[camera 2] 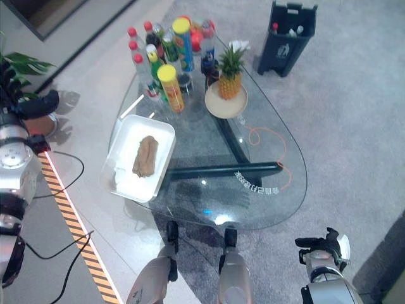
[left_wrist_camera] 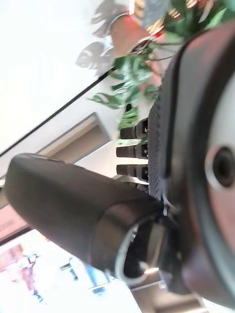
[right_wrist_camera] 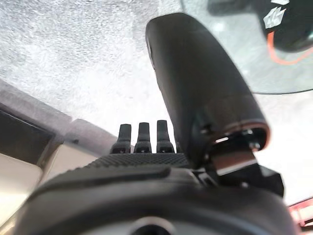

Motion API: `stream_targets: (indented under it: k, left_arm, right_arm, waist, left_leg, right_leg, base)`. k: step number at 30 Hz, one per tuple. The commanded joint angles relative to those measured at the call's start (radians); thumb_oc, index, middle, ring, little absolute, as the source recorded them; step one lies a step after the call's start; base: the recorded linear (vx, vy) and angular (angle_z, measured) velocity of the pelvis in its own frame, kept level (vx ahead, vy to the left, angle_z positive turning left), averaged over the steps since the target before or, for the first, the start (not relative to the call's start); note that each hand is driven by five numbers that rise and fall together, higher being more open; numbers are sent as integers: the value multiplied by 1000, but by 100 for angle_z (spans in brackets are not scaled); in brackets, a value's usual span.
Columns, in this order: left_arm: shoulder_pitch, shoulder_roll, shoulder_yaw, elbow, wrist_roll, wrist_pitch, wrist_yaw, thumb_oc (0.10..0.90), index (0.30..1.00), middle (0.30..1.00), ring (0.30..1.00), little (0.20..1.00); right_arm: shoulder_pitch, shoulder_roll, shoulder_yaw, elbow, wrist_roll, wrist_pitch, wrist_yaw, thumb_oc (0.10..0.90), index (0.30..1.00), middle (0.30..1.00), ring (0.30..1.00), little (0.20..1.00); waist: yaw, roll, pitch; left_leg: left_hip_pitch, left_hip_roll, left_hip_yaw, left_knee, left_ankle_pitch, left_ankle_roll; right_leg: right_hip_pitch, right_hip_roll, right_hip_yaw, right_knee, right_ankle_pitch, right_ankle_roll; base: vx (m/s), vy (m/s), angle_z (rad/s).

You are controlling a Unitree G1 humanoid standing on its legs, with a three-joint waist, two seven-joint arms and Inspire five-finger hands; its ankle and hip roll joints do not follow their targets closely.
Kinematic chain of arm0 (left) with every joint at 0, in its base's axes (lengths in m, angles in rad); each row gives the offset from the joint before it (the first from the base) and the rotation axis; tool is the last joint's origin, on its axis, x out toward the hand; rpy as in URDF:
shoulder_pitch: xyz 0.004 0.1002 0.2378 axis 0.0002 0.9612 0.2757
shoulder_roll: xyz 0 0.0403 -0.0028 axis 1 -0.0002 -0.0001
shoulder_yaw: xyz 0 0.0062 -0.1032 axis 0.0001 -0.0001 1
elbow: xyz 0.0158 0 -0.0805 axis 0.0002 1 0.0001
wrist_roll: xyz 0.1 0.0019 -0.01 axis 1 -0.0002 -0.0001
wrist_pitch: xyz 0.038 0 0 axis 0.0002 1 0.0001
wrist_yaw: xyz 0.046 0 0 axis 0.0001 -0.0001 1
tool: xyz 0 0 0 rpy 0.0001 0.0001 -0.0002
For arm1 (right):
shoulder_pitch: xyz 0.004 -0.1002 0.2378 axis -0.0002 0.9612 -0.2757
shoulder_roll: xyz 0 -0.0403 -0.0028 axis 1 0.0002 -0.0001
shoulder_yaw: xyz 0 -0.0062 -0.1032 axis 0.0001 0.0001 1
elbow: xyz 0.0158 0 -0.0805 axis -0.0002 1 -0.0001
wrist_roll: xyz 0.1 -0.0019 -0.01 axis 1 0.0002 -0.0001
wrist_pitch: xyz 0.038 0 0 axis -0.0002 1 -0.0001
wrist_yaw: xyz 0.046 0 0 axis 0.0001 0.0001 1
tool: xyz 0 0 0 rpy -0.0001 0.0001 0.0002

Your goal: Wipe the table with a cloth and put it in the basket.

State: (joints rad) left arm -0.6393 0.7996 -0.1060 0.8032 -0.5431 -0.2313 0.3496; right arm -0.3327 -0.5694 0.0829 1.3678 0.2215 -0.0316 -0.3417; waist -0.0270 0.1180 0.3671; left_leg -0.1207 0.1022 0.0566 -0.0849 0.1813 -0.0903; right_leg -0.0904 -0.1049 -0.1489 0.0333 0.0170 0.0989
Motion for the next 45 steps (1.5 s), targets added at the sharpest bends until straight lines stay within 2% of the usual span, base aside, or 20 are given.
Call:
stream_targets:
  k: [1, 6, 8, 11, 13, 15, 18, 19, 23, 27, 31, 35, 45]
  left_arm:
    - [45, 51, 122, -27, -18, -83, 2, 800, 900, 900, 900, 900]
    - [228, -6, 212, 32, 24, -27, -51, 800, 900, 900, 900, 900]
    - [306, -40, 233, 82, 62, -24, -81, 800, 900, 900, 900, 900]
    - [384, -88, 235, 149, 87, -1, -129, 800, 900, 900, 900, 900]
    - [431, -138, 221, 219, 104, -16, -181, 800, 900, 900, 900, 900]
    - [463, -180, 200, 276, 120, -3, -237, 800, 900, 900, 900, 900]
    - [483, -220, 172, 344, 179, 41, -308, 800, 900, 900, 900, 900]
    - [506, -264, 140, 402, 199, 63, -352, 800, 900, 900, 900, 900]
    - [536, -317, 101, 466, 250, 76, -380, 800, 900, 900, 900, 900]
    - [563, -390, 50, 508, 352, 147, -375, 800, 900, 900, 900, 900]
    - [560, -418, 12, 525, 389, 175, -376, 800, 900, 900, 900, 900]
    - [558, -442, -24, 535, 395, 231, -430, 800, 900, 900, 900, 900]
    - [555, -448, -32, 552, 403, 251, -461, 800, 900, 900, 900, 900]
  right_arm:
    - [110, -5, -2, 17, -37, -3, -22, 800, 900, 900, 900, 900]
    - [171, 42, -14, -2, -64, 25, -30, 800, 900, 900, 900, 900]
    - [190, 63, -15, -5, -72, 34, -37, 800, 900, 900, 900, 900]
    - [213, 84, -16, -4, -98, 48, -31, 800, 900, 900, 900, 900]
    - [228, 97, -17, 5, -107, 57, -22, 800, 900, 900, 900, 900]
    - [235, 102, -21, 18, -97, 71, 4, 800, 900, 900, 900, 900]
    - [237, 107, -27, 34, -96, 97, 44, 800, 900, 900, 900, 900]
    - [236, 119, -25, 44, -105, 110, 67, 800, 900, 900, 900, 900]
    - [235, 132, -16, 55, -140, 117, 98, 800, 900, 900, 900, 900]
    - [227, 161, 14, 63, -180, 138, 130, 800, 900, 900, 900, 900]
    - [222, 178, 31, 69, -189, 150, 139, 800, 900, 900, 900, 900]
    - [212, 196, 64, 60, -218, 152, 157, 800, 900, 900, 900, 900]
    - [212, 208, 96, 52, -236, 154, 188, 800, 900, 900, 900, 900]
  waist:
    - [25, -79, -161]
    - [41, -79, -232]
    - [47, -79, -252]
    - [51, -80, -267]
    - [52, -80, -276]
    - [54, -82, -285]
    - [55, -83, -292]
    - [56, -84, -298]
    - [55, -88, -306]
    - [56, -95, -310]
    - [53, -99, -312]
    - [50, -103, -312]
    - [46, -109, -311]
  left_leg:
    - [88, -58, 16, -1, -128, -9]
    - [134, -59, -10, -2, -150, -5]
    - [148, -57, -11, -2, -158, -4]
    - [164, -54, -10, -2, -166, -2]
    - [173, -53, -7, -2, -171, -1]
    - [182, -51, -1, -2, -175, 0]
    - [192, -49, 9, -2, -180, 1]
    - [196, -47, 13, -2, -181, 3]
    - [203, -44, 18, -2, -185, 5]
    - [211, -39, 24, -2, -189, 7]
    - [215, -36, 26, -2, -191, 8]
    - [217, -30, 35, -2, -191, 5]
    - [222, -21, 46, -2, -193, 3]
  right_leg:
    - [58, -18, 3, -71, 28, 21]
    - [120, -18, 8, -111, 32, 28]
    - [138, -19, 6, -117, 29, 30]
    - [155, -20, 2, -121, 23, 32]
    - [166, -21, -3, -121, 18, 32]
    - [175, -22, -10, -121, 14, 31]
    - [185, -24, -22, -121, 11, 31]
    - [190, -24, -27, -121, 11, 32]
    - [195, -22, -29, -121, 9, 33]
    - [198, -23, -27, -121, 9, 35]
    - [200, -21, -23, -121, 11, 35]
    - [201, -21, -27, -121, 12, 35]
    - [204, -24, -33, -121, 10, 34]
  base:
    - [93, -12, 14]
    - [88, -5, 3]
    - [63, 5, 1]
    - [14, 2, 1]
    - [15, 11, 1]
    - [30, 15, 3]
    - [8, 4, 1]
    - [0, 0, 0]
    - [0, 0, 0]
    - [0, 0, 0]
    - [8, 1, 0]
    - [8, 2, 0]
    - [12, 4, 0]
